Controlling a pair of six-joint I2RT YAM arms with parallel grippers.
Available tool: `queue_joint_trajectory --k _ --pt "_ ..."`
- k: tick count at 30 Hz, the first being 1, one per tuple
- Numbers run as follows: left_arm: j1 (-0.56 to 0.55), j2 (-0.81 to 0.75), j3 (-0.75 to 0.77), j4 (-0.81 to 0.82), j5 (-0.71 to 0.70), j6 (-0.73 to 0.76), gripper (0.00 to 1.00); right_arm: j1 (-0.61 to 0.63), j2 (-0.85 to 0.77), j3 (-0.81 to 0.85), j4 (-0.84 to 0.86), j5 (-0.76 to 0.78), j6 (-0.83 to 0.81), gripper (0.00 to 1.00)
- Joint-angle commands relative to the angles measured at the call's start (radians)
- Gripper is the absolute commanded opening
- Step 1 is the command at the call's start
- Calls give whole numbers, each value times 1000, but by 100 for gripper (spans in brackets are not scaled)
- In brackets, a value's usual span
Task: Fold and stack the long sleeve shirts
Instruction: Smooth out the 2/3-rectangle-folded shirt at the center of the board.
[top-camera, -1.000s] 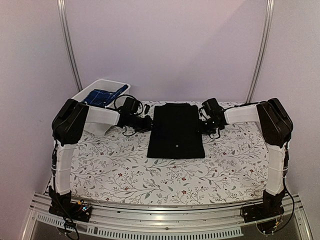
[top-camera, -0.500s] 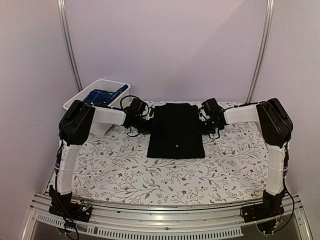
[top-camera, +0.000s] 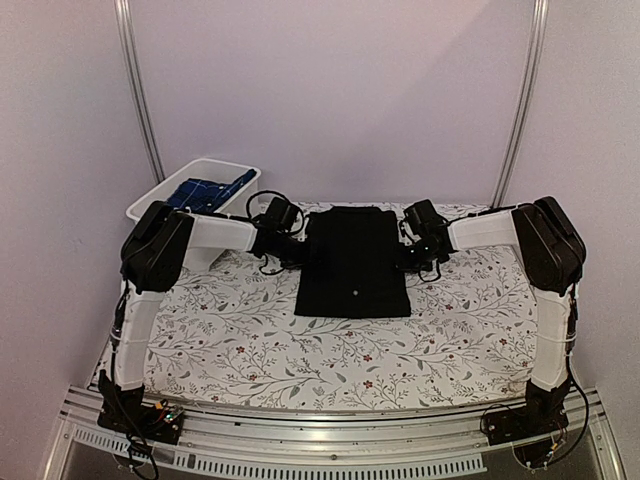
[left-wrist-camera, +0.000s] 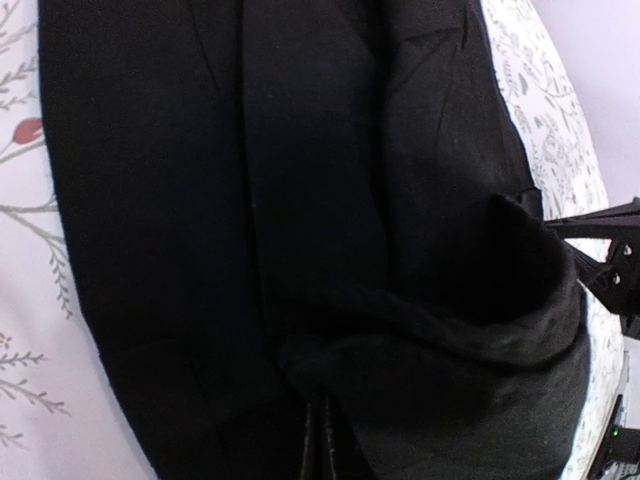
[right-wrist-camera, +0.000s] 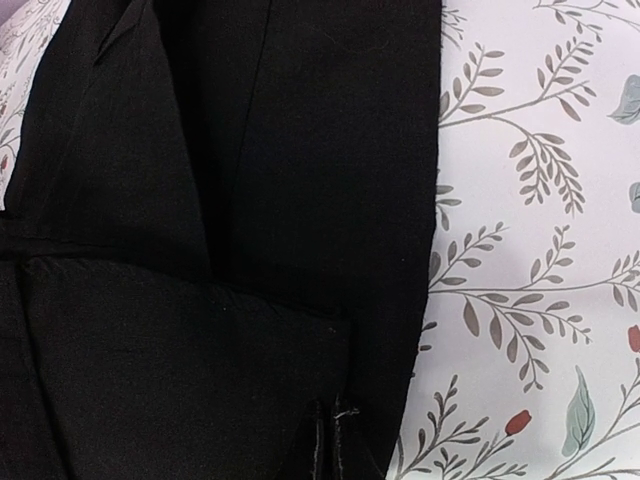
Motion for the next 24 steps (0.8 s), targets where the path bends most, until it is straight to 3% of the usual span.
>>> queue_joint_trajectory --k 1,13,24 --pt "-11 -16 -4 6 -11 -4 0 3 -29 -5 -1 21 1 4" --pt "-10 -145 -115 70 -92 -33 0 6 -39 2 0 22 0 4" --pt "13 -128 -141 15 -151 -66 0 5 -53 -1 -11 122 21 3"
